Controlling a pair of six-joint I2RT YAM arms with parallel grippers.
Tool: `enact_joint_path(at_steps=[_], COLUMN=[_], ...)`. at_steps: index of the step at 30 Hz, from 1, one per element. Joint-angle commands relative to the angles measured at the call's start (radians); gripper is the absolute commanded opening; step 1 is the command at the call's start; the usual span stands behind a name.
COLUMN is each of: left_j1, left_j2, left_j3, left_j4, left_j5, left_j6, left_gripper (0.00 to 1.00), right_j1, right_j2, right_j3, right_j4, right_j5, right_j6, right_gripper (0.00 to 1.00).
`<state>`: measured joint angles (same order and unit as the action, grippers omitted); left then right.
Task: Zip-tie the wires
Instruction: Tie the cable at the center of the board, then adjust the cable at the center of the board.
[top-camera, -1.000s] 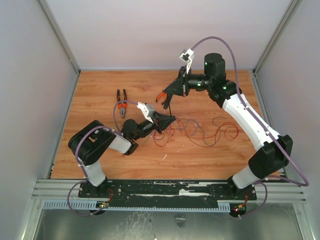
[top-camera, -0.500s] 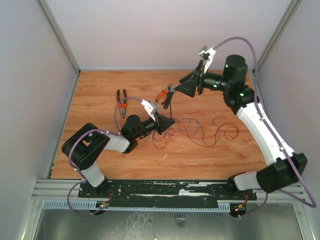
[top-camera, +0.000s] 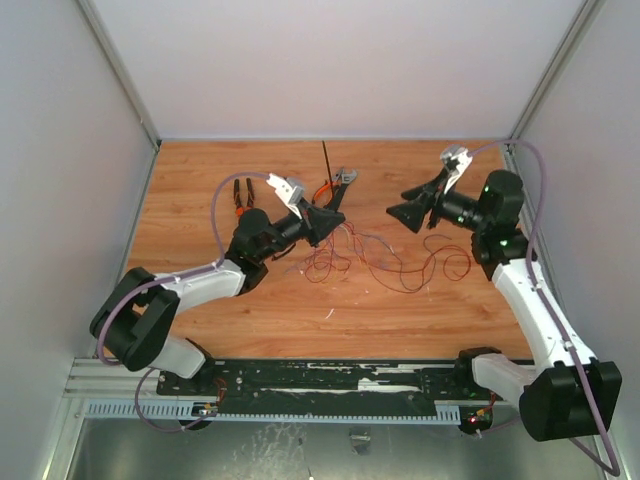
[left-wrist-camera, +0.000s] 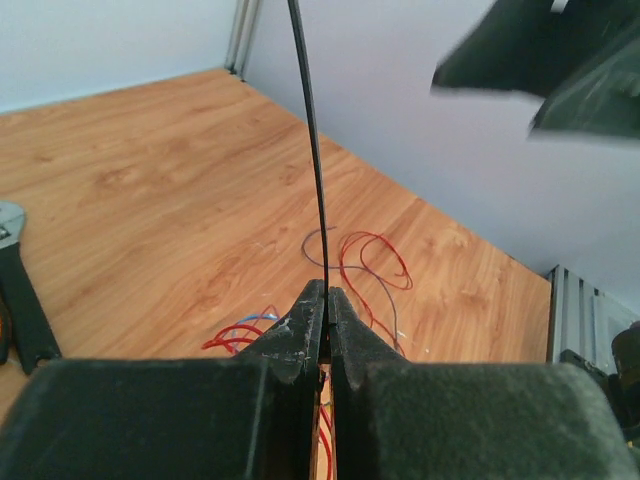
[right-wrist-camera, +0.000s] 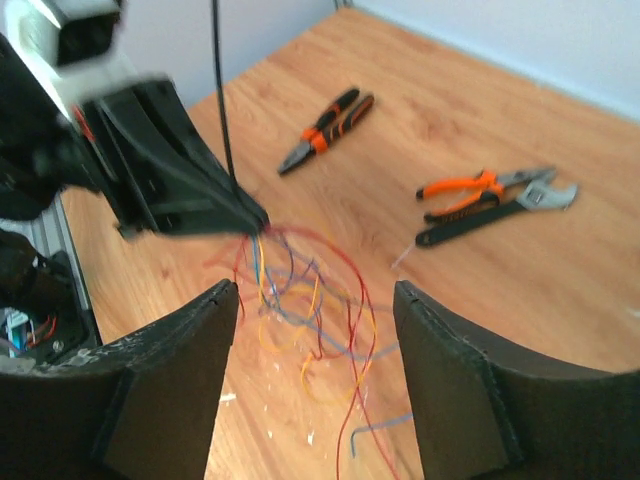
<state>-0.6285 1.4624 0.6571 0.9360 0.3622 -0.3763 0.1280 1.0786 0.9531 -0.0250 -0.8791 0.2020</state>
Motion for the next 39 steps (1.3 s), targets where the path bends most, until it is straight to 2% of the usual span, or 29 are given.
enact_joint_path(at_steps=[1, 6, 11, 16, 25, 37, 39], left_j1=[0.022, 0.025, 0.028, 0.028, 0.028, 0.028, 0.028], left_j2=[-0.053, -0.07, -0.07, -0.071, -0.082, -0.083, -0.084], left_j3=[0.029, 0.057, 0.067, 0.078, 0.084, 0.098, 0.098], left_j4=[-0.109, -0.169, -0.174, -0.185, -0.198, -0.217, -0.216], left_j5=[-0.01, -0.011, -0.009, -0.006, 0.01, 0.014, 0.013], left_j6=[0.003, 0.005, -0.005, -0.018, -0.016, -0.017, -0.018], left_gripper=[0.05, 0.04, 0.04, 0.04, 0.03, 0.03, 0.03], right_j1=[-0.007, 0.058, 0.192, 0.266, 0.327, 0.383, 0.385], right_j2=[-0.028, -0.033, 0.01, 0.096, 0.333, 0.459, 0.47], right_j3=[-0.163, -0.314, -0.404, -0.468, -0.36, -0.3, -0.29], right_j4=[0.174, 0.274, 0.375, 0.594, 0.612, 0.649, 0.648], right_j5=[-0.03, -0.048, 0.077, 0.134, 0.145, 0.15, 0.152], right_j6=[0.007, -0.039, -0.114, -0.162, -0.245, -0.246, -0.246], right_gripper=[0.62, 0.58, 0.58, 0.58, 0.55, 0.55, 0.52])
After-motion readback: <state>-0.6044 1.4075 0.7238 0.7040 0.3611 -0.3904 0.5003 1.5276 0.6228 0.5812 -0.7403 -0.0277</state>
